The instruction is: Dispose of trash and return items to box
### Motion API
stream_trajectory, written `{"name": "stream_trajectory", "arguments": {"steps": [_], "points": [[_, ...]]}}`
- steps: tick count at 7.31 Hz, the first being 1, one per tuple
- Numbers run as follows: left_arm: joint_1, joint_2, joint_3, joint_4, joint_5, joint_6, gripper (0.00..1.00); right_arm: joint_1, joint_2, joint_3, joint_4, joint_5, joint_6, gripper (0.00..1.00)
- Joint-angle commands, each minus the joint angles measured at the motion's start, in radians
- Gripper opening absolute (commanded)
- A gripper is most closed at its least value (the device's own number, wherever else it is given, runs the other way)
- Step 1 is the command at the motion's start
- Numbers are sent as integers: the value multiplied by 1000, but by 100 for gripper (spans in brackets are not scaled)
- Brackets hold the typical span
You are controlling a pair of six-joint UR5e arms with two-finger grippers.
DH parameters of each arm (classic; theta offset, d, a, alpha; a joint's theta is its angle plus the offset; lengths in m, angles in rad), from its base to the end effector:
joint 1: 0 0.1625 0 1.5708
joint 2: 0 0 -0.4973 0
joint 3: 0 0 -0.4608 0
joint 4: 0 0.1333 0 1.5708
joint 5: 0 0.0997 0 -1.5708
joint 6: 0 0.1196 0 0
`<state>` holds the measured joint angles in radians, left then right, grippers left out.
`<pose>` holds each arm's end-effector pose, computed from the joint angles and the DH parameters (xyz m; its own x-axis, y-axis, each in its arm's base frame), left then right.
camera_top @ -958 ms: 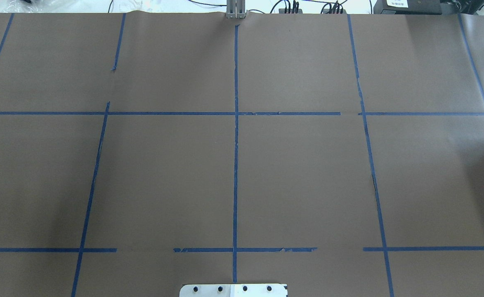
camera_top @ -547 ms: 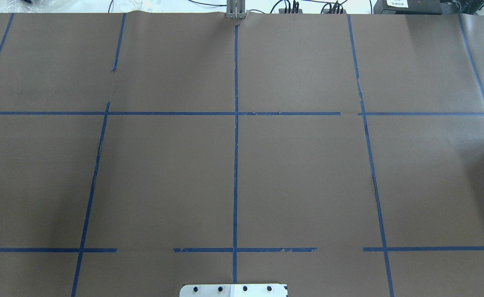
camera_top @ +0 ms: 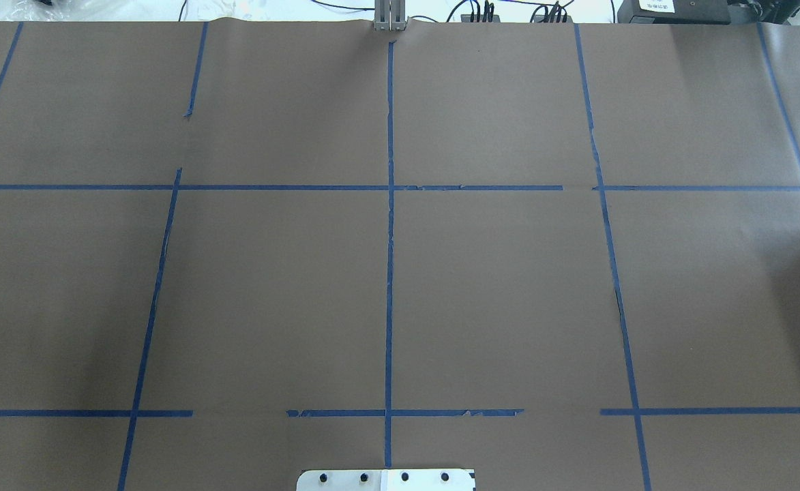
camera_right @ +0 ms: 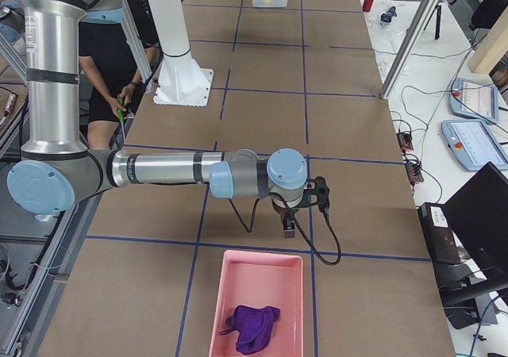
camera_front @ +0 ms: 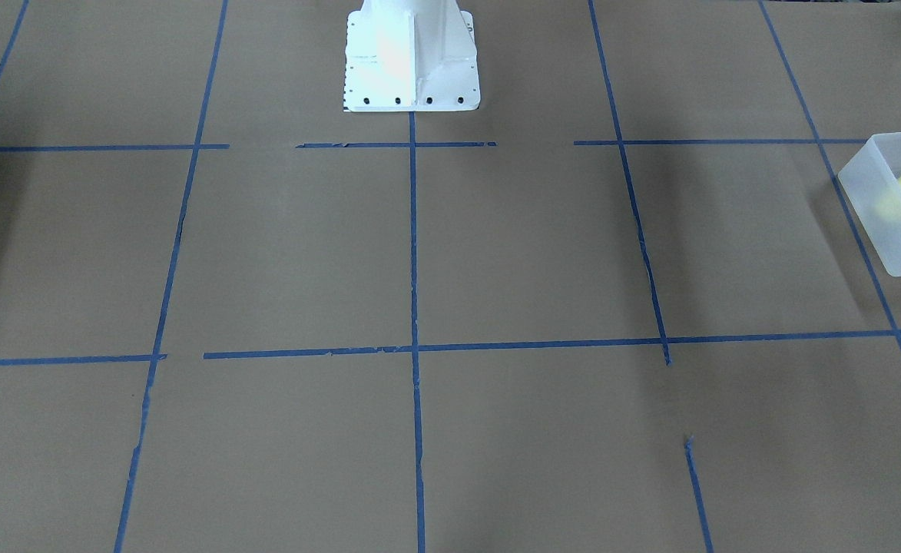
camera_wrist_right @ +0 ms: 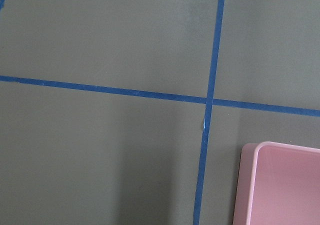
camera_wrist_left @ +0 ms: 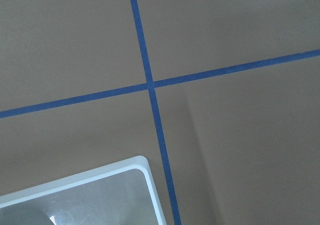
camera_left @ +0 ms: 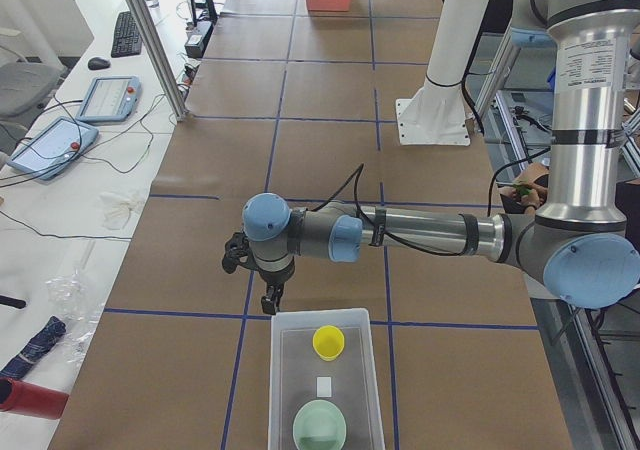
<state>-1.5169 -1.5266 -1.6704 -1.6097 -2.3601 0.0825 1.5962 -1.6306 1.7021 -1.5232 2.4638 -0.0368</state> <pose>-0.0190 -0.5471 0.7083 0.6929 0.1863 -0.6965 -0.1111 0.9821 0.1521 0.0538 -0.5366 0.6886 0.6297 -0.1131 0.7685 -0.0020 0.9891 0.1472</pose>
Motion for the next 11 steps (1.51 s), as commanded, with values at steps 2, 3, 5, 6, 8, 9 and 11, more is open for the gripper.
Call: {"name": "stream_trajectory", "arguments": {"steps": [2, 3, 5, 6, 8, 9, 11], "points": [[-12, 2, -2, 2, 4, 7, 100, 1, 0, 2, 0, 1, 0, 100], [-38, 2, -5, 2, 4, 7, 100, 1, 0, 4, 0, 3, 0, 100], [-45, 2, -2, 2, 4, 7, 100, 1, -3, 2, 0, 1, 0, 100], [-45, 2, -3, 2, 4, 7, 100, 1, -12, 2, 0, 0, 0, 100], [-45, 2, -5, 1, 4, 7, 100, 1, -12, 2, 0, -2, 0, 100], [-45, 2, -5, 1, 4, 7, 100, 1, -15, 2, 0, -3, -2, 100], [-45, 3, -6, 1, 4, 7, 100, 1, -23, 4, 0, -2, 0, 100]]}}
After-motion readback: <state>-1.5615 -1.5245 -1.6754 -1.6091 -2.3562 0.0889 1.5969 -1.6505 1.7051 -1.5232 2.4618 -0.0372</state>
